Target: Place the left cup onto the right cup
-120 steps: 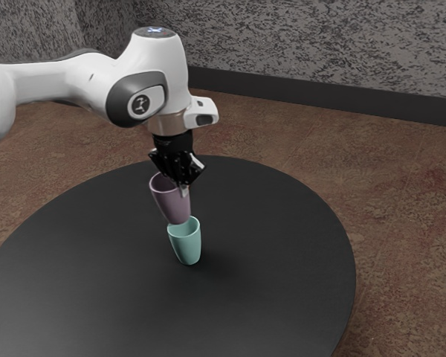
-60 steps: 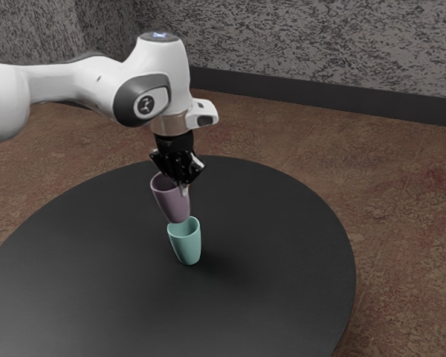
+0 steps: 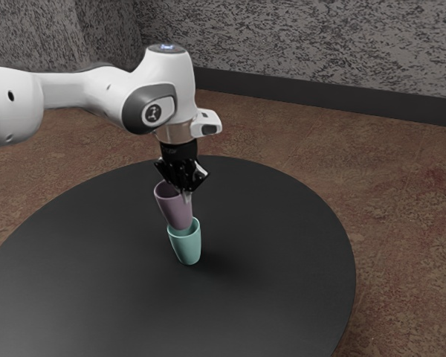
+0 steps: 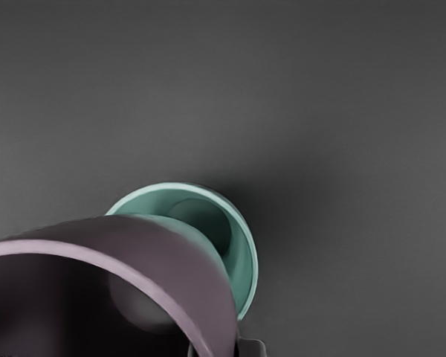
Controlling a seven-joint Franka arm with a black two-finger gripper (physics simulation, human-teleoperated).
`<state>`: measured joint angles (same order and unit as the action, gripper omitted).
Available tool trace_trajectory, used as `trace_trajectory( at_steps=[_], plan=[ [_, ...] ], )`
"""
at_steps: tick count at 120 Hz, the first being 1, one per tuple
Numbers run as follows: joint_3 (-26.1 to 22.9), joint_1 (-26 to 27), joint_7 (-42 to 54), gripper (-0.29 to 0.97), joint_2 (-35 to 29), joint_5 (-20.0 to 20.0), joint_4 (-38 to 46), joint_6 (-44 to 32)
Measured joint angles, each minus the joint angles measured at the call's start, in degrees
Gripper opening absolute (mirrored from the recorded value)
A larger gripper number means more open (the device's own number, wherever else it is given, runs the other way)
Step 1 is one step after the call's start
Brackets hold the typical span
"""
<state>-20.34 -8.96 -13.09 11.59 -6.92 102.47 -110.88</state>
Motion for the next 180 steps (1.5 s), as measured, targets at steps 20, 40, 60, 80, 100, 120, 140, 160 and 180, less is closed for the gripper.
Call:
trace_trajectory(
  at_steps=[20,40,60,80,100,120,140,160,180],
  plan=[
    [0.4,0.4,-0.1,-0.11,1.6,-0.3,-1.1,-0.1],
    [0.5,0.4,-0.2,-0.11,2.9,-0.4,-1.6,-0.1],
    [1.0,0.7,-0.2,-0.11,3.5,-0.4,-1.6,-0.2],
    [1.3,0.8,-0.3,-0.06,4.2,-0.3,-1.6,-0.4],
    [1.3,0.9,-0.6,0.14,4.1,0.1,-1.7,-0.2],
    [0.9,1.2,-1.1,0.26,2.7,0.2,-1.7,0.7],
    [0.3,1.4,-1.9,0.32,-0.4,0.2,-2.4,2.8],
    [0.3,1.5,-2.5,0.38,-2.5,0.8,-4.0,6.0],
    [5.7,7.7,-2.6,0.54,-4.6,1.3,-6.6,10.0]
  ],
)
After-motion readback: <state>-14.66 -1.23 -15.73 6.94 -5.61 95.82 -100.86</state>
